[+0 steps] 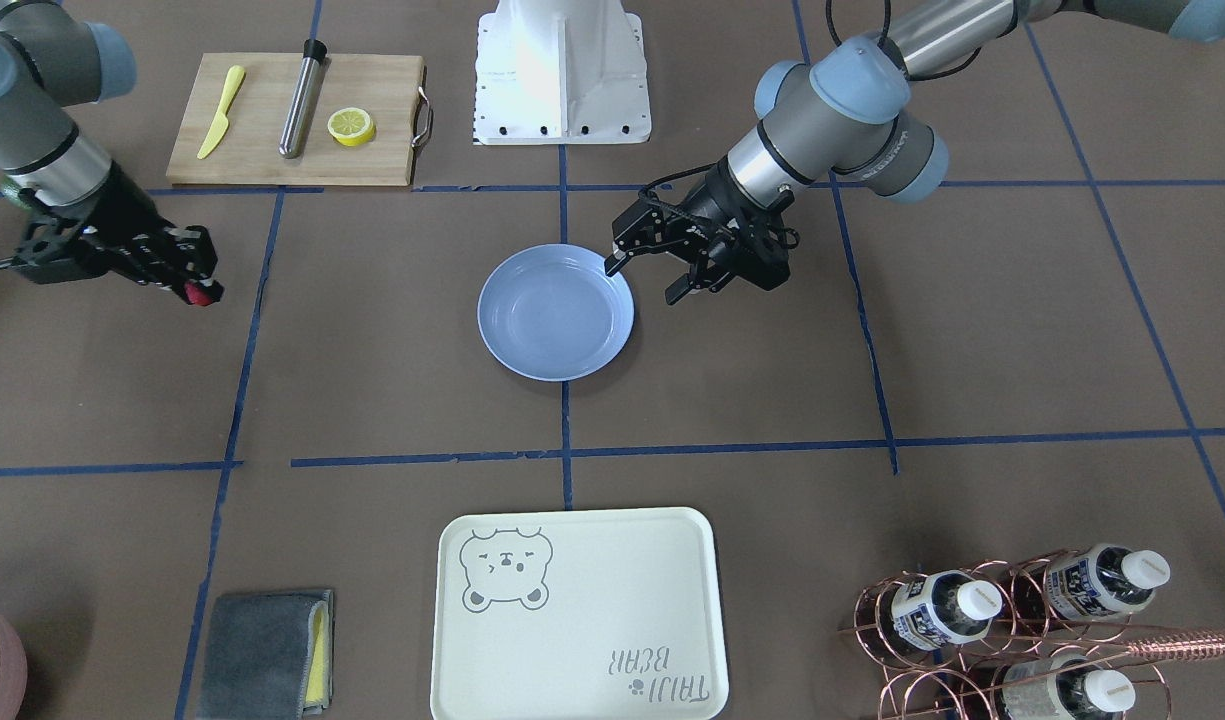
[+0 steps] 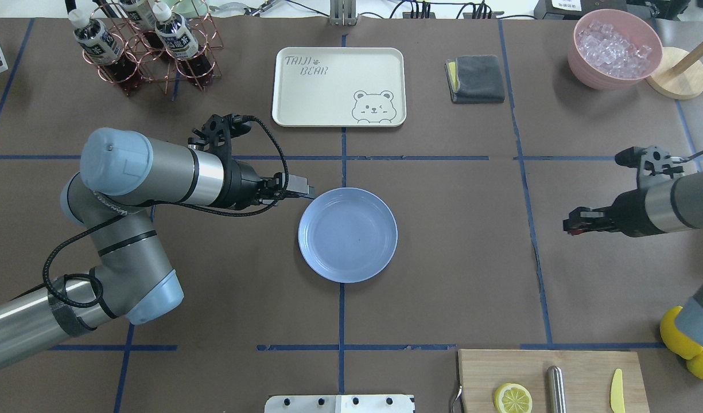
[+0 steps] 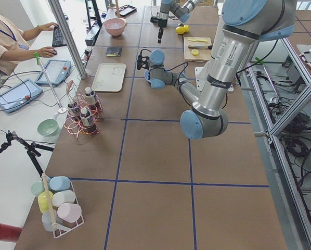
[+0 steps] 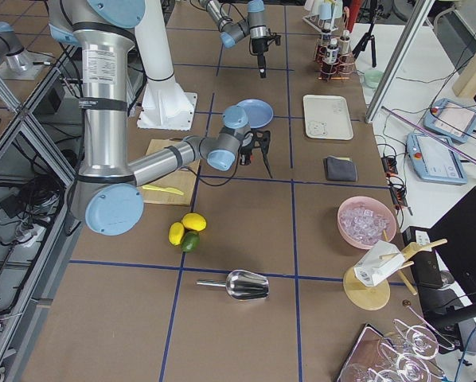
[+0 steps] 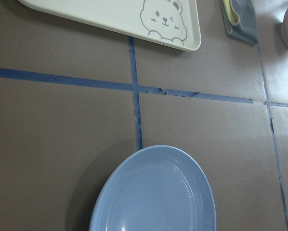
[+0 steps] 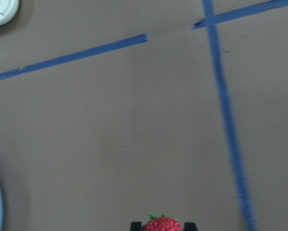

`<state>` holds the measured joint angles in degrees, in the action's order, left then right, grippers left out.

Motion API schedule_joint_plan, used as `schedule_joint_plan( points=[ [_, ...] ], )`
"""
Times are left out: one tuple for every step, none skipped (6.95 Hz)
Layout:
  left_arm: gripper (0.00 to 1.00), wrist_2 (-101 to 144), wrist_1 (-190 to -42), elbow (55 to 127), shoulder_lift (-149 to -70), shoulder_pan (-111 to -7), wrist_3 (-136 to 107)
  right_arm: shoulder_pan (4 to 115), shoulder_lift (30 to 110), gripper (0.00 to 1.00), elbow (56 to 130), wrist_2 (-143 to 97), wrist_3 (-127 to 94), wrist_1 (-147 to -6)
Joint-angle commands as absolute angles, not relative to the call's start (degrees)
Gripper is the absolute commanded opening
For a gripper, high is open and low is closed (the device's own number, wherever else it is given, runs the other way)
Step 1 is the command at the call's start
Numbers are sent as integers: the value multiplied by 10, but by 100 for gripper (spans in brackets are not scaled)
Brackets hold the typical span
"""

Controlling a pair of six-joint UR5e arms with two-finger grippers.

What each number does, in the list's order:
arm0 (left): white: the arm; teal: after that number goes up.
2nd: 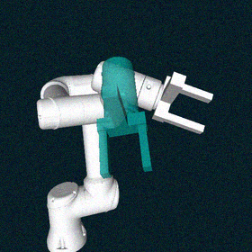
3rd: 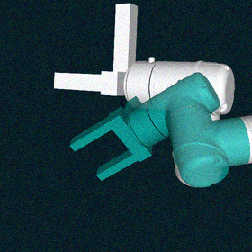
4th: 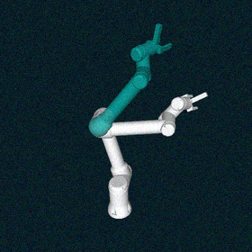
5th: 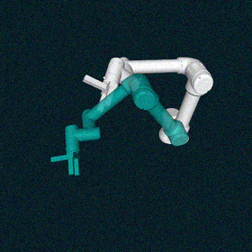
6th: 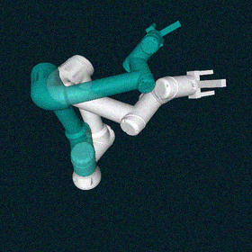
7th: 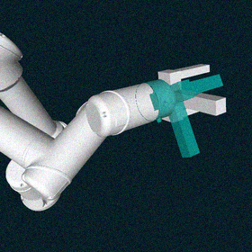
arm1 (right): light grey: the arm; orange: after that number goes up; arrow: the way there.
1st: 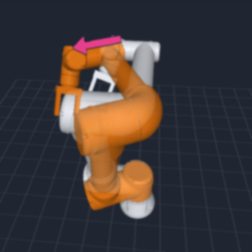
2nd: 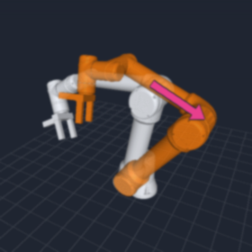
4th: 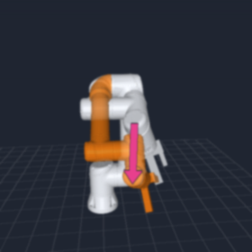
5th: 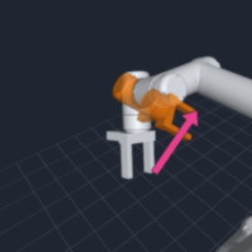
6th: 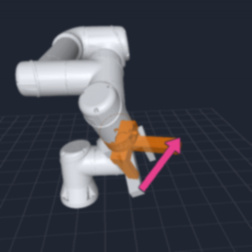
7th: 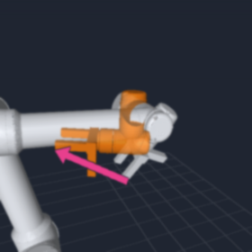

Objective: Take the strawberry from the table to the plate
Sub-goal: 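Carry the strawberry with the right gripper over the plate while the left arm withdraws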

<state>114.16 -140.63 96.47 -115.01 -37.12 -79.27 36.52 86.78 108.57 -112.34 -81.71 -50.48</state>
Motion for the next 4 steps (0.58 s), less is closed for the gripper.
schedule_joint_plan(
  points=[
    [95,1193,-1404,989,-1108,-446,-751,256,671,0,1077,-1026,-937,-666],
    [95,1214,-1404,1001,-1078,-474,-707,237,581,0,1047,-993,-960,-745],
    [95,1231,-1404,1022,-1043,-501,-667,230,543,0,1005,-987,-988,-748],
    [95,1258,-1404,1040,-993,-549,-594,231,506,0,958,-978,-990,-747]
  ],
)
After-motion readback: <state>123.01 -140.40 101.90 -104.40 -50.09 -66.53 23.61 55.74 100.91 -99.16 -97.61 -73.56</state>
